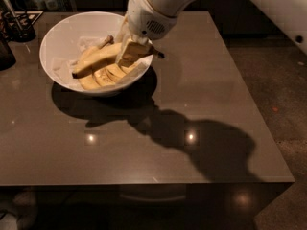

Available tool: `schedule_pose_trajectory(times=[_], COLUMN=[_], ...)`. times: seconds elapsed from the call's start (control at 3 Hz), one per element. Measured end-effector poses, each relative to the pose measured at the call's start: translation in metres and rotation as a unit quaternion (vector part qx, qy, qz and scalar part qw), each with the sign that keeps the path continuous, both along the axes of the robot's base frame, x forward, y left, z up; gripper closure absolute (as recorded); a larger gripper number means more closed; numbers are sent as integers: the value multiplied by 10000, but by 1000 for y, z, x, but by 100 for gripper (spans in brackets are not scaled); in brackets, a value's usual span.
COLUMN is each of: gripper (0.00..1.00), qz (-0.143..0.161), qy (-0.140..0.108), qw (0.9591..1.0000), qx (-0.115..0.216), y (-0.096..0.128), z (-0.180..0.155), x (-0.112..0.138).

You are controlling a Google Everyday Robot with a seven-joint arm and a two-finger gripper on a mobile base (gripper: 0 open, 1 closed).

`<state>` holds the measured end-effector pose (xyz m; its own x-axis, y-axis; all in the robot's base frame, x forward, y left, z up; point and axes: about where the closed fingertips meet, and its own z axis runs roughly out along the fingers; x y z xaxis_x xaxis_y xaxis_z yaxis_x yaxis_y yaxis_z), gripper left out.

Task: Pick banana from white bowl

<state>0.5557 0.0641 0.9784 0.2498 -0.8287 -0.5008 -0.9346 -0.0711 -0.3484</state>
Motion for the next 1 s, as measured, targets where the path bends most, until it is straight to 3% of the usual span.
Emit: schedule_pose_trajectory(times=[0.33, 0.67, 1.0], gripper=[100, 100, 100], qz=[-278, -666, -749], qy=[-43, 76, 149], qw=[9988, 9961, 9954], qx=[399, 574, 585], y=[-25, -55, -62], z=[3, -4, -9], x=[-39, -73, -78])
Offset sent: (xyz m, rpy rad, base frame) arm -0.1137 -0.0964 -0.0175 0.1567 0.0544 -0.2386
